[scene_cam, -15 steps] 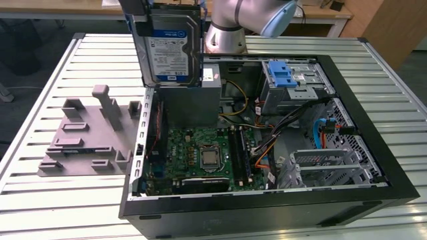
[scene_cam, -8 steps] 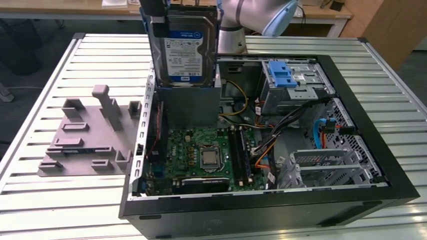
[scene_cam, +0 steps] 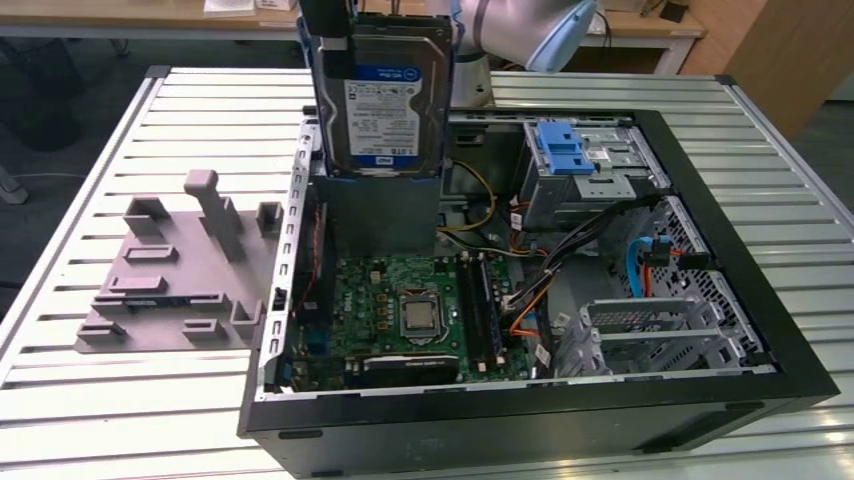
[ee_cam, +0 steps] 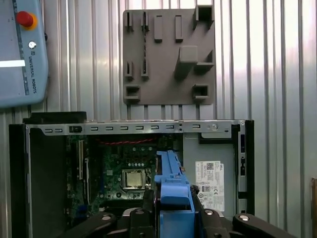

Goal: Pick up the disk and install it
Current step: 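Pick up the disk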

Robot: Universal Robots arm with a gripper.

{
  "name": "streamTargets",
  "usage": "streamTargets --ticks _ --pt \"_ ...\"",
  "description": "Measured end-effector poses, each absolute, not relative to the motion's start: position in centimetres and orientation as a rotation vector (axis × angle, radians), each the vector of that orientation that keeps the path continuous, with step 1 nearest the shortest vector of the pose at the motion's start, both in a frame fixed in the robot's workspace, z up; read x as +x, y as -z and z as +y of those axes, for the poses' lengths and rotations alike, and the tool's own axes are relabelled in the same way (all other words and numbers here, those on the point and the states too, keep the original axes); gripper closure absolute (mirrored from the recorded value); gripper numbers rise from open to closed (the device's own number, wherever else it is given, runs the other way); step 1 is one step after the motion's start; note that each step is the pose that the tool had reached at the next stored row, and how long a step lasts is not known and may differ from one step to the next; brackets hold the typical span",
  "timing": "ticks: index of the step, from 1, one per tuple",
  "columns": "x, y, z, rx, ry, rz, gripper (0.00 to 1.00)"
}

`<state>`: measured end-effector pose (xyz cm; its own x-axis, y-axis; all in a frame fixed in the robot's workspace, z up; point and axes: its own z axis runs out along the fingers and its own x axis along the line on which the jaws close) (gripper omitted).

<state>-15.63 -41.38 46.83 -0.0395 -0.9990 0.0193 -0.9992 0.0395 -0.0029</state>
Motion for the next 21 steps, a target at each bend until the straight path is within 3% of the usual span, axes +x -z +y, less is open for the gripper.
streamTargets --ticks 21 --pt "-9.5 -46.6 -42.5 2.169 -0.024 -2.256 0.64"
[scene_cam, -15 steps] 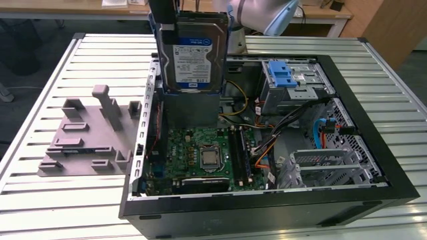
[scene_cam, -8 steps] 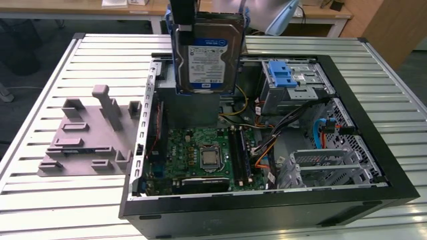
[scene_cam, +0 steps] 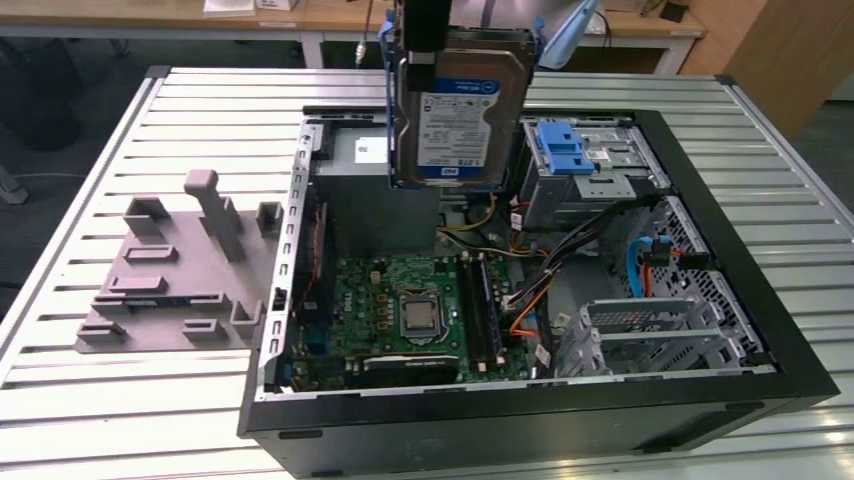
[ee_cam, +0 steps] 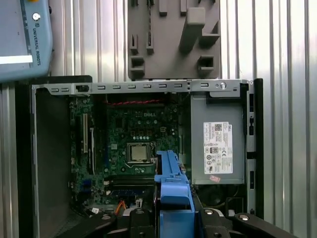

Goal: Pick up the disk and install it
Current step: 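Pick up the disk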

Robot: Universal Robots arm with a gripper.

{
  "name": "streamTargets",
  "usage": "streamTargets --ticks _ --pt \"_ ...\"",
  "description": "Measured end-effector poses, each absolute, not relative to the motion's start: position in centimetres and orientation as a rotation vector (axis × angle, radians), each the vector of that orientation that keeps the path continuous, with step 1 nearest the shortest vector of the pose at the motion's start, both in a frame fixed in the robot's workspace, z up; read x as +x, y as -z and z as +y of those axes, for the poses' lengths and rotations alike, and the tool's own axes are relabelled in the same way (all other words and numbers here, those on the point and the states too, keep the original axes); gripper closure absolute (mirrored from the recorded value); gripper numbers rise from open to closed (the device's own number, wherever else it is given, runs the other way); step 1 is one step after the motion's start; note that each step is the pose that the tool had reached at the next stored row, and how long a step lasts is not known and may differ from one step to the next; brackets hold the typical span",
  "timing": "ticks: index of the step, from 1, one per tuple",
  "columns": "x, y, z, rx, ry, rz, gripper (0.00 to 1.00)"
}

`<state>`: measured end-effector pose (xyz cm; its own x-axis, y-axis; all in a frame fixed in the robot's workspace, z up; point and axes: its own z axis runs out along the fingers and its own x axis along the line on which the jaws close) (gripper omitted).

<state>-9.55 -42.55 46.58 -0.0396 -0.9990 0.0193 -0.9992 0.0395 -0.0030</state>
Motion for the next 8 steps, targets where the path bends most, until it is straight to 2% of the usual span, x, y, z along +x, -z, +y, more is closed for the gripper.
streamTargets --ticks 8 --pt "-8.9 -46.4 -43.7 2.169 -0.024 -2.256 0.64"
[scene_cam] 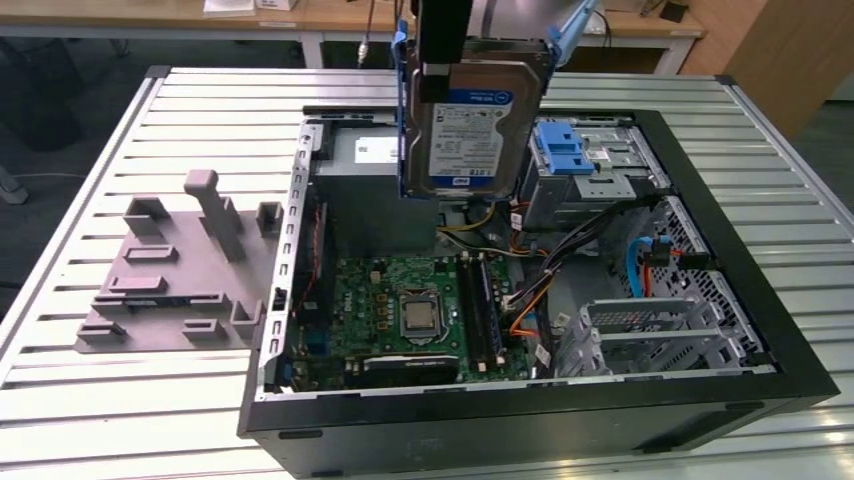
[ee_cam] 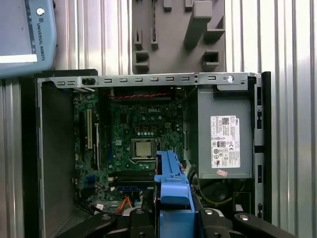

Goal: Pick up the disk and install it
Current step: 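Pick up the disk, then insert the disk into the insertion slot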

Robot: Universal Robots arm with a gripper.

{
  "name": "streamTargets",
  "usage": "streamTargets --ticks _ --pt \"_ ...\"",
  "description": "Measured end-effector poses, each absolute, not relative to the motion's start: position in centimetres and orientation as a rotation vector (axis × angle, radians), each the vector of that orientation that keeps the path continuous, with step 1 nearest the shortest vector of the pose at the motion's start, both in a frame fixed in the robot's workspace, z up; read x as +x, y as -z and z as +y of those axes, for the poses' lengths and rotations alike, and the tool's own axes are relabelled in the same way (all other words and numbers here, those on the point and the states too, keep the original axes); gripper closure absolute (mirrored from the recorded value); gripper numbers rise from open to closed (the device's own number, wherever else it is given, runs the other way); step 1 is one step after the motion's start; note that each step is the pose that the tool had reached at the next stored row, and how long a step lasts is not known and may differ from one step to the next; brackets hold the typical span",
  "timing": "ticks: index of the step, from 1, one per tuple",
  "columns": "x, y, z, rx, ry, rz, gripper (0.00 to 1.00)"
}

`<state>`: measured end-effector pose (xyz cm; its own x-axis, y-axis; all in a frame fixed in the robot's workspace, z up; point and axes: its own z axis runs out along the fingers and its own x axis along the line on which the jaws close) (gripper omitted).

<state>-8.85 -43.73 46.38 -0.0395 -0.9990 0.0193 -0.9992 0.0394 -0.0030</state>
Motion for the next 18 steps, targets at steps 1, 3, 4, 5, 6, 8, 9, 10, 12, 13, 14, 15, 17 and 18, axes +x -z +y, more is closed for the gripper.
streamTargets --ticks 1,3,4,5,6,8,9,10,12,13,14,15,17,18 --pt "-8.8 -46.4 -43.9 2.169 -0.024 -2.256 0.64" --pt "-8.5 -46.3 -44.1 2.169 -0.024 -2.256 0.64" --pt "-8.3 -46.3 -44.1 2.169 -0.025 -2.256 0.64" --pt "-7.9 -46.3 -44.2 2.169 -0.025 -2.256 0.64" --pt "-7.5 -46.3 -44.2 2.168 -0.025 -2.256 0.64" --pt "-6.9 -46.2 -44.2 2.168 -0.026 -2.256 0.64" --pt "-6.9 -46.2 -44.2 2.168 -0.026 -2.255 0.64" --pt "-6.9 -46.2 -44.2 2.168 -0.026 -2.256 0.64" --pt "-6.9 -46.2 -44.2 2.168 -0.026 -2.256 0.64" --pt "-6.9 -46.2 -44.2 2.168 -0.026 -2.256 0.64" --pt "-6.9 -46.2 -44.2 2.168 -0.026 -2.256 0.64" --pt "-6.8 -46.2 -44.2 2.168 -0.026 -2.256 0.64" --pt "-6.8 -46.2 -44.2 2.168 -0.026 -2.256 0.64" --pt "-6.8 -46.2 -44.2 2.168 -0.026 -2.256 0.64"
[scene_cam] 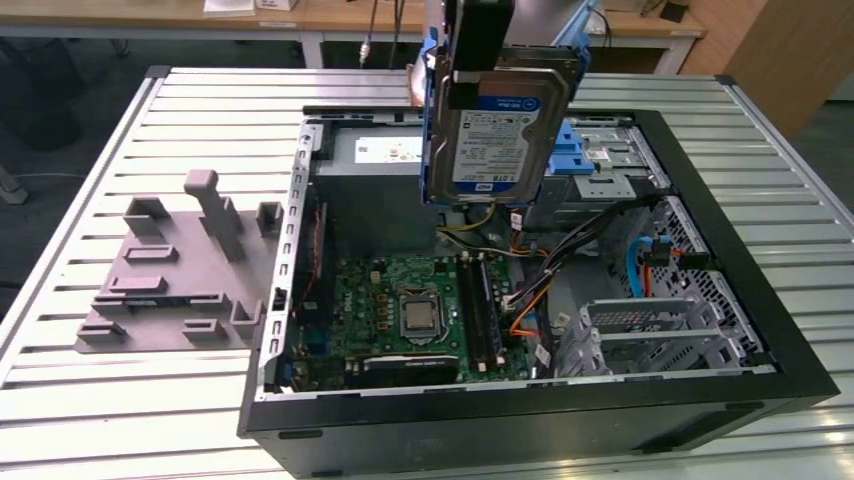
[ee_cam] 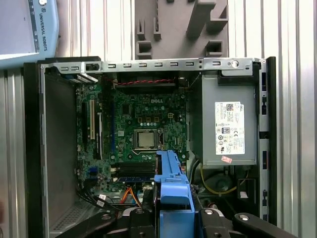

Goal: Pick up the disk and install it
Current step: 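Insert the disk into the insertion slot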

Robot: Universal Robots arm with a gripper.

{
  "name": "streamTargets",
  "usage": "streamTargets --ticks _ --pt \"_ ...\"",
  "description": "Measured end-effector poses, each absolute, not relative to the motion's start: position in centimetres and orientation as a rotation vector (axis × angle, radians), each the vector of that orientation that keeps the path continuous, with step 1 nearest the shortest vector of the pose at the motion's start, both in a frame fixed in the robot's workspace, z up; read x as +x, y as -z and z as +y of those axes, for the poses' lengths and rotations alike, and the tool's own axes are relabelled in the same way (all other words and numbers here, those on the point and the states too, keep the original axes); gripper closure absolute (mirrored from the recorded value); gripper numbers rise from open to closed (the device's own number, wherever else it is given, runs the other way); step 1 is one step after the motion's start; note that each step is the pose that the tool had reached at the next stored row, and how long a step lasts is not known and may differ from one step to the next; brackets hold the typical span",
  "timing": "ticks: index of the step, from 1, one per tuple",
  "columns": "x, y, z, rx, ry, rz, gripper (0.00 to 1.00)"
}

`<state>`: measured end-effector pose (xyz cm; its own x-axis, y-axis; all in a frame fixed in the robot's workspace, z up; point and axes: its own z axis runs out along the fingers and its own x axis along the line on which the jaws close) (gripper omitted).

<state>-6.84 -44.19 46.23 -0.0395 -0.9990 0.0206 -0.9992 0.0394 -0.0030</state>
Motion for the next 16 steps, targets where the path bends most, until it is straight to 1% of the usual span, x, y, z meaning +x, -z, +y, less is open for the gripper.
streamTargets --ticks 8,11,16 --pt "-6.8 -46.2 -44.6 2.168 -0.026 -2.256 0.64" --pt "-6.8 -46.2 -45.5 2.168 -0.026 -2.256 0.64" --pt "-6.8 -46.1 -48.4 2.168 -0.026 -2.256 0.64"
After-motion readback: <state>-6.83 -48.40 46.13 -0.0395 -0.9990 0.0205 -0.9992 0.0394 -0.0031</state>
